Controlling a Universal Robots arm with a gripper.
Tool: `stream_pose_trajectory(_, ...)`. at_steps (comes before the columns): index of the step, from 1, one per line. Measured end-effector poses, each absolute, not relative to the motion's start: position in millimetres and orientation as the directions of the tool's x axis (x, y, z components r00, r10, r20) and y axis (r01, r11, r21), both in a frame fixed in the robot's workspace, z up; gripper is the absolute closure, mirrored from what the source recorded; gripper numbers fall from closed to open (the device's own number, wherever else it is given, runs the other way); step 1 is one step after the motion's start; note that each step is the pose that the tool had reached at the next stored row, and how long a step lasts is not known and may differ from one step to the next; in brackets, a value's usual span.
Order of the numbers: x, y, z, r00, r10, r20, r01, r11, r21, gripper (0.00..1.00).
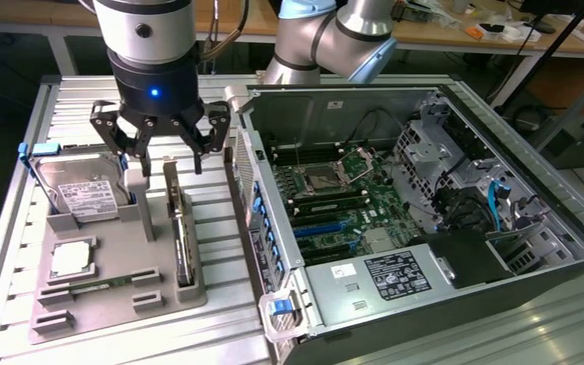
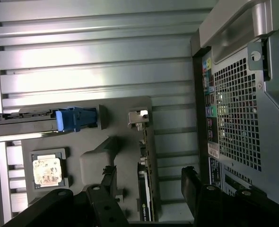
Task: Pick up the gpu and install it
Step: 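Pick up the gpu and move the gpu toward the slot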
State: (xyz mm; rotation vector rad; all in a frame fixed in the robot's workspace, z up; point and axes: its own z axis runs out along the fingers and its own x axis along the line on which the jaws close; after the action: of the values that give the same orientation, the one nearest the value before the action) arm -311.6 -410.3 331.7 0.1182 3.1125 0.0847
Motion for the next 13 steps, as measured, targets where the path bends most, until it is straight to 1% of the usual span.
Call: stream_pose_trajectory(13, -311.6, -410.3, 326.3, -0.997, 0.076, -0.024, 0.075, 0.996, 0.055, 0.34)
